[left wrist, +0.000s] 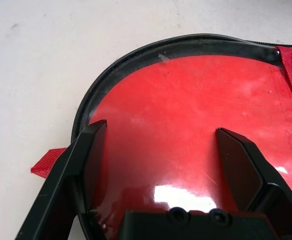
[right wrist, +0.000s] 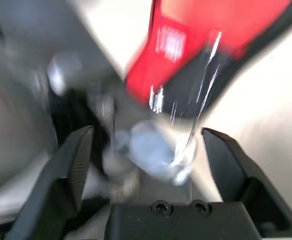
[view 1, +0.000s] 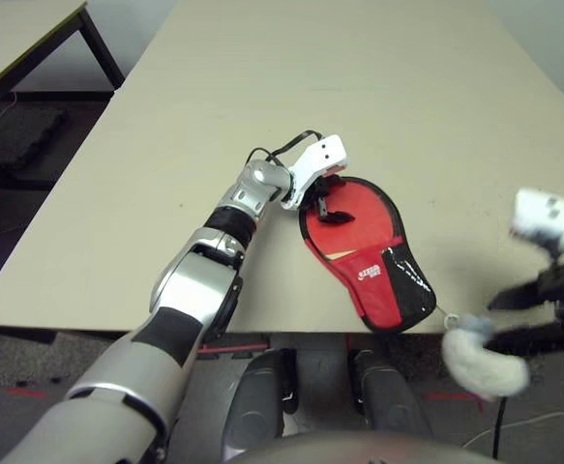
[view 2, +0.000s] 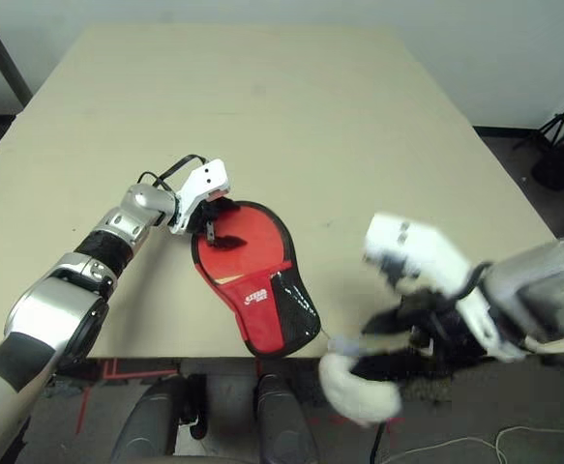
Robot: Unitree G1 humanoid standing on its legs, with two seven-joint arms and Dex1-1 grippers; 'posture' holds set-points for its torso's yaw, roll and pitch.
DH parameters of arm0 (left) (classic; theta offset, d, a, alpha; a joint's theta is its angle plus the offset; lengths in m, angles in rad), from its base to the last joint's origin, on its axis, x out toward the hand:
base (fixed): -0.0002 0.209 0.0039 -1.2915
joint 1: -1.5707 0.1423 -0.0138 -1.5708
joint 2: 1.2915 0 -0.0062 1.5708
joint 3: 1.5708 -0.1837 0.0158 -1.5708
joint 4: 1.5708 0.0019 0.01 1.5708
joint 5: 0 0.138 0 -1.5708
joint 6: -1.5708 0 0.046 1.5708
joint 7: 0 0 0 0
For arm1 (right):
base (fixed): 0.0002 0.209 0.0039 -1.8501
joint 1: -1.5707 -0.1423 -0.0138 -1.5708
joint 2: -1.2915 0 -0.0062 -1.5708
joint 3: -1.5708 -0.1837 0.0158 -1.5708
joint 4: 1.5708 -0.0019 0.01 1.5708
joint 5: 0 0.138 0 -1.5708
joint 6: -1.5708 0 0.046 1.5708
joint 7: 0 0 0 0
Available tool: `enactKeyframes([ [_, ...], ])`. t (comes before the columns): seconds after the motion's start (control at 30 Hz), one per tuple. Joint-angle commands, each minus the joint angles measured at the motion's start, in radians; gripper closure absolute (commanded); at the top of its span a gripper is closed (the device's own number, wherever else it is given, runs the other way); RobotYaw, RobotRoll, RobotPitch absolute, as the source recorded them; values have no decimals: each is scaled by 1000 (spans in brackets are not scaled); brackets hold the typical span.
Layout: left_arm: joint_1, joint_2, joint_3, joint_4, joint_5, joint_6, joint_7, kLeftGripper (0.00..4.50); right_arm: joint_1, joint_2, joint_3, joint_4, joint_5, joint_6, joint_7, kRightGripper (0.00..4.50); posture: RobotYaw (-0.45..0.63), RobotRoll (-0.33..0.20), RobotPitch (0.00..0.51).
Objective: Store the ping-pong paddle in its case and zip it.
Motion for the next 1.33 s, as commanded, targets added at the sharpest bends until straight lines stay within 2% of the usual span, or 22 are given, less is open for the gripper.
enactKeyframes([
  [0.03,44,18,-16,-21,13,40,0,0,-115,134,-3,166,-117,4,-204,27,-152,0,156],
  [0.1,50,30,18,-65,-19,70,17,0,-119,283,-35,229,-220,-142,-365,27,-142,0,155],
  [0.17,50,36,55,-97,-51,95,44,0,-105,389,-55,277,-309,-261,-495,27,-127,0,155],
  [0.27,47,40,115,-128,-98,114,110,0,-54,456,-40,315,-408,-412,-595,27,-114,0,154],
  [0.37,45,42,189,-147,-146,105,208,0,-18,556,-99,355,-469,-570,-711,27,-97,0,152],
  [0.53,83,77,323,-171,-210,3,408,0,38,654,-161,476,-550,-857,-822,27,-85,0,149],
  [0.63,119,113,396,-178,-236,-66,515,0,52,687,-189,572,-585,-1020,-871,27,-74,0,147],
  [0.73,150,147,436,-171,-246,-115,582,0,46,716,-226,663,-587,-1108,-921,27,-66,0,147],
  [0.97,252,223,495,-143,-253,-205,702,0,32,706,-262,871,-603,-1280,-967,27,-45,0,150],
  [1.17,376,228,535,-147,-273,-222,785,0,-9,680,-270,1042,-616,-1381,-986,27,-28,0,150],
  [1.33,388,209,556,-128,-306,-206,820,0,-34,670,-255,1100,-621,-1410,-975,27,-57,0,153],
])
